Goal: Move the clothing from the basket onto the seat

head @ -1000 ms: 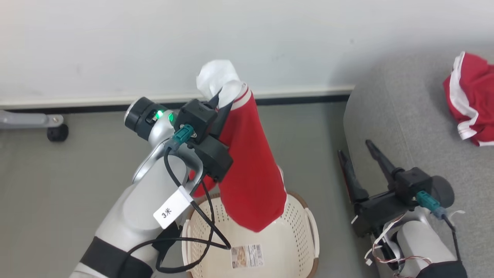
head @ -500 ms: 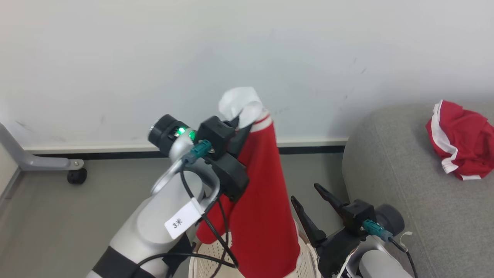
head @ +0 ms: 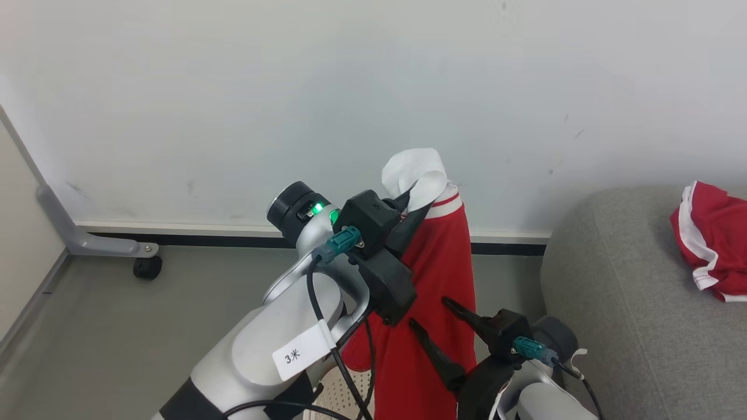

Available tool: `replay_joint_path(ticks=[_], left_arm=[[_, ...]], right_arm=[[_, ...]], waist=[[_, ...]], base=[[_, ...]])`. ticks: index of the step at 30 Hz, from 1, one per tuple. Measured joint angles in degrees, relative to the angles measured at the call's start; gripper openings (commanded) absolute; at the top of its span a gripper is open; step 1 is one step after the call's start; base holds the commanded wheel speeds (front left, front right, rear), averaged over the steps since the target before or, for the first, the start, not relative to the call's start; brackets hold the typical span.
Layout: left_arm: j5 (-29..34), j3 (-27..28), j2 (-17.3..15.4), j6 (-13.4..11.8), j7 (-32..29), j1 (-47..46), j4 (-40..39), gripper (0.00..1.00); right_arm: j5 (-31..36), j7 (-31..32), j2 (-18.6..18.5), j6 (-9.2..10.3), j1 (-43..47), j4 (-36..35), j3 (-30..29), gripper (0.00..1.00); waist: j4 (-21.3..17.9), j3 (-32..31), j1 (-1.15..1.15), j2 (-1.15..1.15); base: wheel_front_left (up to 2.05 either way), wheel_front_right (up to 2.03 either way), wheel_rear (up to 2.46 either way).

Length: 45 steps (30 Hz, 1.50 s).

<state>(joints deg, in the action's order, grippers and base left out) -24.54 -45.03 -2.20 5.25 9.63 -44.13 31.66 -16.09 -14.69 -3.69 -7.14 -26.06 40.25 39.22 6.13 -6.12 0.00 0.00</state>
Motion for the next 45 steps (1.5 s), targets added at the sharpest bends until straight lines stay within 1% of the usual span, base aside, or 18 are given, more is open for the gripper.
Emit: replay_joint_path(ticks=[9, 10, 11, 12, 14, 16, 17, 22, 26, 32, 34, 36, 37, 38, 39, 40, 41, 45], left_arm=[[-3.13, -3.78, -0.03, -1.29, -0.94, 0.01, -4.65, 0.0], [-3.31, -4.04, -0.07, -1.3, -1.04, 0.01, -4.95, 0.0], [-3.44, -4.34, -0.1, -1.4, -1.05, 0.01, -5.32, 0.0], [-3.66, -4.66, -0.11, -1.81, -1.13, 0.01, -5.81, 0.0], [-3.91, -4.88, -0.07, -2.07, -1.48, 0.0, -6.37, 0.0], [-4.09, -4.88, -0.11, -2.42, -1.59, 0.0, -6.55, 0.0], [-4.1, -4.88, -0.11, -2.49, -1.74, 0.0, -6.59, 0.0], [-4.35, -4.3, -0.08, -3.24, -2.24, 0.07, -6.15, 0.0], [-4.58, -3.01, -0.82, -4.1, -2.49, 1.38, -5.52, 0.0], [-5.66, -1.53, -2.23, -5.42, -2.55, 3.48, -4.31, 0.0], [-6.69, -1.12, -2.55, -5.86, -2.48, 4.65, -3.96, 0.13], [-6.84, -0.77, -2.91, -6.3, -2.4, 5.91, -3.8, 0.3], [-7.0, -0.48, -3.03, -6.34, -2.34, 6.48, -3.79, 0.45], [-7.22, -0.22, -3.11, -6.59, -1.87, 6.98, -3.8, 0.76], [-7.35, 0.01, -3.16, -6.84, -1.58, 7.36, -3.8, 0.96], [-7.49, 0.2, -3.23, -6.94, -1.36, 7.71, -3.82, 0.96], [-7.6, 0.32, -3.33, -7.33, -1.05, 8.14, -3.81, 1.0], [-7.69, 0.76, -3.96, -7.78, 0.19, 9.91, -3.81, 1.0]], right_arm=[[-3.46, 0.0, 0.04, 0.0, -4.19, 5.19, 2.49, 1.0], [-3.87, 0.0, 0.04, 0.0, -4.59, 5.67, 2.68, 0.99], [-4.46, 0.0, 0.04, 0.0, -5.04, 6.15, 2.88, 0.71], [-5.12, 0.0, 0.07, 0.0, -5.49, 6.54, 3.04, 0.49], [-5.75, 0.0, 0.08, 0.0, -6.56, 7.2, 3.71, 0.31], [-6.25, 0.0, 0.1, 0.0, -7.67, 7.78, 4.43, 0.08], [-6.54, 0.0, 0.12, 0.0, -8.05, 8.02, 4.74, 0.0], [-8.38, 0.0, 0.14, 0.0, -8.6, 8.48, 5.83, 0.0], [-9.99, 0.0, 0.15, -0.01, -8.59, 8.16, 6.59, 0.0], [-12.18, 0.0, -0.11, -0.01, -7.05, 5.04, 6.22, 0.0], [-12.54, 0.01, -0.92, -0.01, -6.14, 3.83, 5.75, 0.0], [-12.73, 0.01, -2.16, -0.01, -5.31, 2.44, 4.9, 0.0], [-12.77, 0.01, -2.81, -0.01, -5.0, 1.82, 4.42, 0.0], [-12.81, 0.01, -3.47, -0.01, -4.86, 1.25, 3.93, 0.0], [-12.81, 0.01, -4.1, -0.01, -4.78, 0.6, 3.37, 0.0], [-12.81, 0.01, -4.69, -0.01, -4.76, 0.03, 2.81, 0.0], [-12.81, 0.01, -5.27, -0.01, -4.74, -0.58, 2.23, 0.0], [-12.77, 0.01, -7.33, -0.01, -4.7, -2.76, 0.65, 0.0]], waist=[[1.8, -0.37, 0.0, 0.0], [1.99, -0.4, 0.0, 0.0], [2.18, -0.42, 0.0, 0.0], [2.38, -0.43, 0.0, 0.0], [2.73, -0.38, 0.0, 0.0], [2.93, -0.27, 0.0, 0.0], [3.0, -0.21, 0.0, 0.0], [3.15, 0.05, 0.01, 0.0], [2.25, 0.27, 0.01, 0.0], [0.52, 0.37, 0.01, 0.0], [-0.18, 0.35, 0.01, 0.0], [-0.92, 0.3, 0.01, 0.0], [-1.3, 0.28, 0.01, 0.0], [-1.71, 0.26, 0.01, 0.0], [-2.11, 0.25, 0.01, 0.0], [-2.52, 0.24, 0.01, 0.0], [-2.95, 0.23, 0.01, 0.0], [-4.74, 0.23, 0.01, 0.0]], base=[[0.0, 0.0, 0.0], [0.0, 0.0, 0.0], [0.0, 0.0, 0.0], [0.0, 0.0, 0.0], [0.0, 0.0, 0.0], [0.0, 0.0, 0.0], [0.0, 0.0, 0.0], [0.0, 0.0, 0.0], [0.0, 0.0, 0.0], [0.0, 0.0, 0.0], [0.0, 0.0, 0.0], [0.0, 0.0, 0.0], [0.0, 0.0, 0.0], [0.0, 0.0, 0.0], [0.0, 0.0, 0.0], [0.0, 0.0, 0.0], [0.0, 0.0, 0.0], [0.0, 0.0, 0.0]])
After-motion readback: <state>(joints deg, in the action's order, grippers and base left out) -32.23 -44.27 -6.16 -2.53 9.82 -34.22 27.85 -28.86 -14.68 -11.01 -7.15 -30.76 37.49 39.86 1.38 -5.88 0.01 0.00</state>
